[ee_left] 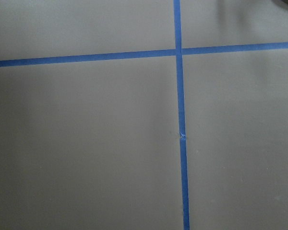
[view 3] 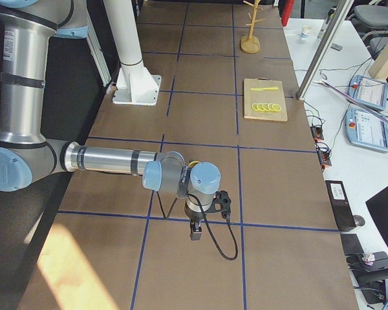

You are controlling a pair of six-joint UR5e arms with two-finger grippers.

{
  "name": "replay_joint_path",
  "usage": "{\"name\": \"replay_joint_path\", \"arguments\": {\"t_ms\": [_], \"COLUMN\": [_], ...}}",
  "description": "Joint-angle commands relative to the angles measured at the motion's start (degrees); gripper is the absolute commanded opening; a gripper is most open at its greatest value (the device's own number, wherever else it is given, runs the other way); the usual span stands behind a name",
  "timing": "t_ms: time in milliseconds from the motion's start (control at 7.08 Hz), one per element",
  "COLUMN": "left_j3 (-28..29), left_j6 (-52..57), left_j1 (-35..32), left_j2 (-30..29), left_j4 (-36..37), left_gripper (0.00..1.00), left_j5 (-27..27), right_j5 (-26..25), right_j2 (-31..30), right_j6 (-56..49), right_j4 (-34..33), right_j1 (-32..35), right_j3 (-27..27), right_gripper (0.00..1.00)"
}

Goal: Hang cup on storage rack

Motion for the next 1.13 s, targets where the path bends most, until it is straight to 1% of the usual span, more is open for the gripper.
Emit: {"name": "replay_joint_path", "arguments": {"t_ms": [0, 282, 424, 565, 706, 847, 988], "left_j3": [0.0, 0.4, 0.5, 0.9, 1.0, 1.0, 0.9], "left_j6": [0.0, 0.0, 0.0, 0.0, 0.0, 0.0, 0.0], "left_j1": [0.6, 0.7, 1.1, 1.2, 2.0, 2.4, 2.4], "left_j2": [0.0, 0.0, 0.1, 0.1, 0.1, 0.1, 0.1], "left_j4": [0.0, 0.0, 0.1, 0.1, 0.1, 0.1, 0.1], "left_gripper": [1.0, 1.0, 1.0, 1.0, 1.0, 1.0, 1.0], "left_j5": [0.0, 0.1, 0.1, 0.0, 0.0, 0.0, 0.0], "right_j5": [-0.1, 2.1, 6.9, 8.7, 8.5, 8.2, 8.2], "right_j2": [3.0, 7.0, 7.2, 6.3, 5.6, 5.4, 4.4], "right_j6": [0.5, 0.5, 3.9, 5.8, 5.6, 9.8, 17.1], "right_j4": [2.1, 4.5, 6.9, 8.0, 8.7, 10.1, 13.9], "right_j1": [-3.2, -4.8, -5.3, -6.2, -8.0, -10.3, -13.2], "right_j3": [-0.1, 0.2, 1.2, 3.1, 5.2, 6.8, 7.6], "right_gripper": [1.0, 1.0, 1.0, 1.0, 1.0, 1.0, 1.0]}}
